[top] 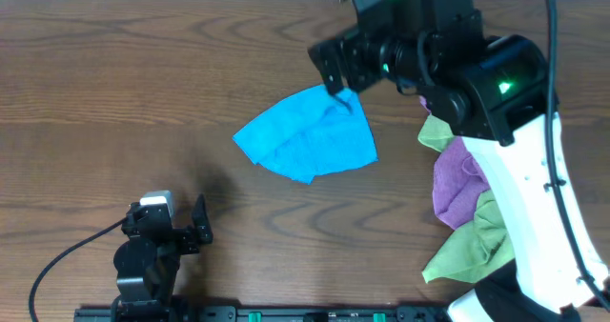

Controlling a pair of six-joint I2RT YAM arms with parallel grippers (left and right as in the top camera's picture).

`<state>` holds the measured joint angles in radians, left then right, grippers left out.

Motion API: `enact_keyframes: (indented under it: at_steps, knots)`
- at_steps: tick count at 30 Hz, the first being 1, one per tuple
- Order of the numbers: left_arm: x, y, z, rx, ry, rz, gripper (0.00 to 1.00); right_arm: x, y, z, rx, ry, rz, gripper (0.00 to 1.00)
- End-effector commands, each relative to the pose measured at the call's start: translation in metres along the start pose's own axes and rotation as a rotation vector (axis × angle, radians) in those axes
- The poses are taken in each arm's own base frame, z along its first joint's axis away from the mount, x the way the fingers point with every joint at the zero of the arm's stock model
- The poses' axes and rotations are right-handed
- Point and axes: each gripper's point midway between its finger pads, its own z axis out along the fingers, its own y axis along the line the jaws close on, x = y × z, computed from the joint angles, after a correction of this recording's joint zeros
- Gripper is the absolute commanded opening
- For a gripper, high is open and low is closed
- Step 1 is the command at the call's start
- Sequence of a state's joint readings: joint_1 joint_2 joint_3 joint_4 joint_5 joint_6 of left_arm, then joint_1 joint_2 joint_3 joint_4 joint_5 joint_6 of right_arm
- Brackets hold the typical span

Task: Fold the cloth
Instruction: 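Lift the blue cloth with the right gripper and pull it left toward the table center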

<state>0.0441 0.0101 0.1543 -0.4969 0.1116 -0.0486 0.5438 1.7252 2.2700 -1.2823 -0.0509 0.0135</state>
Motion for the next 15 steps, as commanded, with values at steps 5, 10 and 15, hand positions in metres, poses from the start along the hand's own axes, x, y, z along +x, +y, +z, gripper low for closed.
enact_keyframes:
  at_steps: [5, 10, 15]
  knots:
    - [0.005, 0.003, 0.003, -0.015, 0.009, -0.002, 0.95, 0.08, -0.009, 0.084, -0.005, 0.386, -0.044, 0.96]
    - [0.005, 0.003, 0.003, -0.015, 0.009, -0.002, 0.96, 0.121, -0.019, 0.135, 0.005, 0.556, -0.038, 0.02]
    - [0.005, 0.003, 0.003, -0.015, 0.009, -0.002, 0.95, 0.161, -0.061, 0.165, 0.137, 0.702, -0.032, 0.59]
